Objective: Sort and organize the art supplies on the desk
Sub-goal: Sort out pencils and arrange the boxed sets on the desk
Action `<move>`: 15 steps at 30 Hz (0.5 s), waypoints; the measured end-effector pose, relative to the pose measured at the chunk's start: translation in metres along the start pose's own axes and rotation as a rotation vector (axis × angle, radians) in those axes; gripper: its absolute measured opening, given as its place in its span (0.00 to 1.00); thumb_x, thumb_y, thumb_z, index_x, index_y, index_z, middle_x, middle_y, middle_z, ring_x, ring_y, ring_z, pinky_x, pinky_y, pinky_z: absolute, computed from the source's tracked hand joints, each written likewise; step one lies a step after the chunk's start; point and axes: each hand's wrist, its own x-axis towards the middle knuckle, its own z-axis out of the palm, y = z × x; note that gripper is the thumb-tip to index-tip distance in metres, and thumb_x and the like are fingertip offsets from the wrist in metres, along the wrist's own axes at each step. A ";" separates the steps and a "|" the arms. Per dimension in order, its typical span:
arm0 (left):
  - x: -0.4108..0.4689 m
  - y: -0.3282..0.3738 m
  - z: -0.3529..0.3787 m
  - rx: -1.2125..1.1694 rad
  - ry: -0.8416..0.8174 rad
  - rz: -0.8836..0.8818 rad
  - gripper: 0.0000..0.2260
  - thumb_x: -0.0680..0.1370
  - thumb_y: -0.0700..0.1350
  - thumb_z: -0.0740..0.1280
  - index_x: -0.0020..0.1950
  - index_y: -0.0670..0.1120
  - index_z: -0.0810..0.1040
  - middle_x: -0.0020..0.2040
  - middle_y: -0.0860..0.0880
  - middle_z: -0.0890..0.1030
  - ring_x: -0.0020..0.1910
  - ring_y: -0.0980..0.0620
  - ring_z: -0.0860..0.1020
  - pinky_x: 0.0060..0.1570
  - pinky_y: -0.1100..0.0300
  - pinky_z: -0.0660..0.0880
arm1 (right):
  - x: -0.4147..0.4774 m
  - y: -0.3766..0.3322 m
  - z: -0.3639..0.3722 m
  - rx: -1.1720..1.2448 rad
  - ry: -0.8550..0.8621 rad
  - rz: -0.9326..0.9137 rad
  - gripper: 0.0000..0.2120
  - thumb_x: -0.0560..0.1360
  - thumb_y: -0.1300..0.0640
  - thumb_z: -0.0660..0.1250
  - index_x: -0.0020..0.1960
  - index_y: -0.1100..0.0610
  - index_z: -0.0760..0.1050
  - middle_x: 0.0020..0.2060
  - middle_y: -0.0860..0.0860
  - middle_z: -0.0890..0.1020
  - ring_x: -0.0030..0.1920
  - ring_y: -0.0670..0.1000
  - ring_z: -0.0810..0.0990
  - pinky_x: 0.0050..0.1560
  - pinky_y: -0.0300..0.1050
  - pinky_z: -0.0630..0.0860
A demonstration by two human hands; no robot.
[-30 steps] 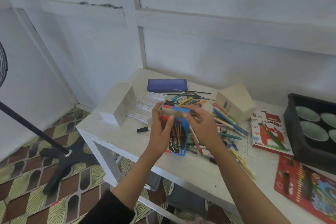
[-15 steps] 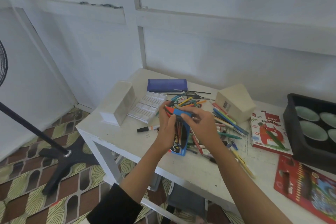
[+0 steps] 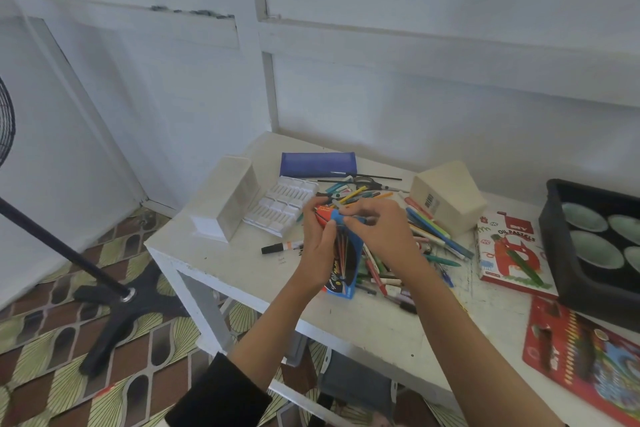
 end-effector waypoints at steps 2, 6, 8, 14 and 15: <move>-0.001 0.001 0.000 -0.002 -0.012 -0.003 0.12 0.77 0.51 0.56 0.59 0.63 0.64 0.62 0.40 0.70 0.62 0.42 0.73 0.63 0.41 0.70 | 0.001 -0.004 0.000 -0.058 -0.012 0.004 0.04 0.73 0.61 0.70 0.45 0.54 0.82 0.43 0.47 0.81 0.45 0.40 0.78 0.45 0.33 0.73; -0.001 0.000 -0.003 -0.004 -0.014 -0.006 0.12 0.75 0.55 0.57 0.57 0.64 0.65 0.61 0.40 0.70 0.62 0.40 0.73 0.63 0.39 0.70 | 0.004 -0.011 0.000 -0.148 -0.034 0.037 0.03 0.73 0.60 0.70 0.45 0.54 0.80 0.47 0.50 0.82 0.45 0.44 0.78 0.44 0.36 0.74; -0.001 -0.001 -0.004 -0.005 -0.022 -0.007 0.11 0.75 0.56 0.57 0.57 0.64 0.65 0.60 0.39 0.70 0.61 0.39 0.73 0.62 0.37 0.70 | 0.006 -0.013 -0.001 -0.187 -0.045 0.046 0.03 0.72 0.60 0.70 0.44 0.53 0.80 0.48 0.50 0.82 0.47 0.46 0.79 0.49 0.43 0.77; -0.001 -0.001 -0.006 -0.052 -0.049 -0.009 0.10 0.73 0.56 0.57 0.54 0.67 0.66 0.59 0.41 0.71 0.60 0.39 0.73 0.62 0.38 0.71 | 0.010 -0.017 -0.002 -0.253 -0.080 0.050 0.04 0.72 0.61 0.70 0.44 0.53 0.80 0.48 0.52 0.83 0.48 0.50 0.81 0.53 0.53 0.78; -0.001 -0.001 -0.006 -0.062 -0.050 -0.011 0.10 0.73 0.56 0.58 0.53 0.67 0.67 0.59 0.41 0.71 0.60 0.39 0.73 0.62 0.38 0.70 | 0.010 -0.017 -0.001 -0.261 -0.081 0.043 0.04 0.73 0.61 0.69 0.43 0.53 0.79 0.49 0.52 0.83 0.48 0.50 0.81 0.54 0.53 0.78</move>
